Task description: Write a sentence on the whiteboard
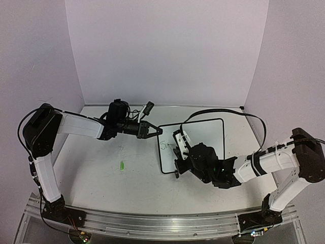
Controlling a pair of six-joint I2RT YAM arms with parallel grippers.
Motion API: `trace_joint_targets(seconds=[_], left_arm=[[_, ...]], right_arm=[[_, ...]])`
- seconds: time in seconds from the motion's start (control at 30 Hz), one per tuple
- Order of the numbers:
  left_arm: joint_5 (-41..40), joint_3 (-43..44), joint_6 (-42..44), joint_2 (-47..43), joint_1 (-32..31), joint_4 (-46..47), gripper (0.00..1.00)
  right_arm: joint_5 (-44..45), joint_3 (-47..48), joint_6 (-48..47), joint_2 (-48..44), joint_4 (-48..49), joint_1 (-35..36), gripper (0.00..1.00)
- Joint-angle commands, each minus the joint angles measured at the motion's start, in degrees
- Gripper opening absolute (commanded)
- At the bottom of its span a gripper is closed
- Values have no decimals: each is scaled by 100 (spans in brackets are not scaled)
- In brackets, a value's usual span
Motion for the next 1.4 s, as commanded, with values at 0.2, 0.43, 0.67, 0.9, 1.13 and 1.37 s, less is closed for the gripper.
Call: trace_joint_targets(seconds=[0.2, 0.43, 0.67, 0.9, 1.13, 1.37], left_arm=[[-5, -70, -31, -244, -70, -172, 0], [-17, -75, -20, -263, -73, -170, 0], [-20, -77, -13, -269, -75, -176, 0], [-27, -75, 4, -270, -73, -180, 0], [-29, -70, 5, -270, -73, -189, 0], [-25, -70, 13, -287, -73, -194, 0]], right_arm=[[360, 247, -35, 108, 152, -72, 0], [561, 199, 83, 50, 10, -66, 0], [484, 130, 247, -5, -196, -66, 0], [347, 13, 381, -72, -351, -67, 0], [285, -36, 438, -100, -452, -63, 0], [167, -30, 459, -80, -526, -55, 0]])
